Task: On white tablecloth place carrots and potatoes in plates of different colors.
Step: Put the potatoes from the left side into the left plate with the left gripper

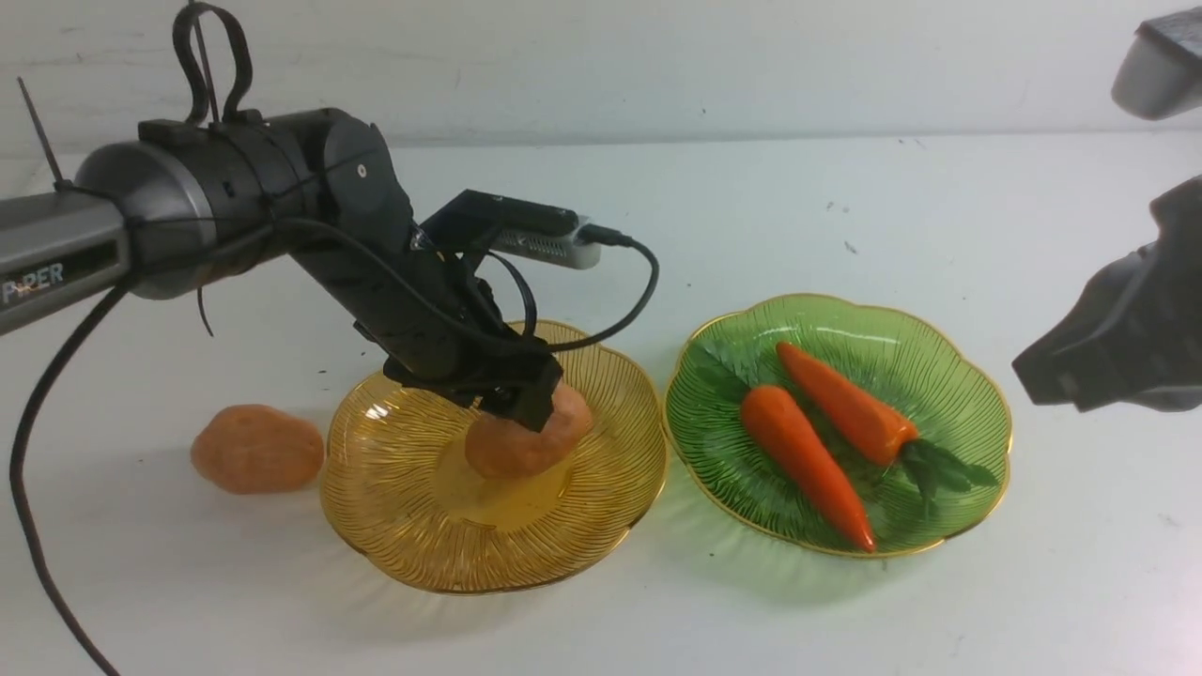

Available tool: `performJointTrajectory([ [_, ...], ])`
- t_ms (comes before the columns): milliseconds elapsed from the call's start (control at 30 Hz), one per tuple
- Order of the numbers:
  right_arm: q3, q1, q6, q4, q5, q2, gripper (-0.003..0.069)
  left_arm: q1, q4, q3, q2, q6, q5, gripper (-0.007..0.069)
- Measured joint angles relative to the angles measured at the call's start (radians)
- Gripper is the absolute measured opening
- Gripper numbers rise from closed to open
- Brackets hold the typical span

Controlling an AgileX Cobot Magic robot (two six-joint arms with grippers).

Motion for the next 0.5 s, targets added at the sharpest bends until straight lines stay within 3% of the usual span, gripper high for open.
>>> performJointTrajectory([
  [67, 0.0, 0.0, 0.0, 0.0, 0.0, 0.0, -0.0015, 0.0, 0.007, -0.039, -0.012, -0.003, 0.035, 0.0582],
  [133, 0.0, 0.0, -0.005, 0.0, 0.0, 0.0, -0.0015, 0.006, 0.031, -0.081, -0.033, -0.022, 0.088, 0.0539],
  [200, 0.0, 0.0, -0.012, 0.0, 0.0, 0.0, -0.0015, 0.025, 0.086, -0.14, -0.066, -0.045, 0.172, 0.0446],
  [367, 0.0, 0.0, -0.017, 0.001, 0.0, 0.0, -0.0015, 0.136, 0.275, -0.182, -0.148, -0.042, 0.35, 0.0083],
  [400, 0.0, 0.0, -0.018, 0.002, 0.0, 0.0, -0.0015, 0.18, 0.296, -0.155, -0.177, -0.022, 0.356, 0.0036],
  [500, 0.007, 0.0, -0.019, 0.001, 0.0, 0.0, -0.0015, 0.285, 0.297, -0.049, -0.236, 0.051, 0.367, 0.0002],
])
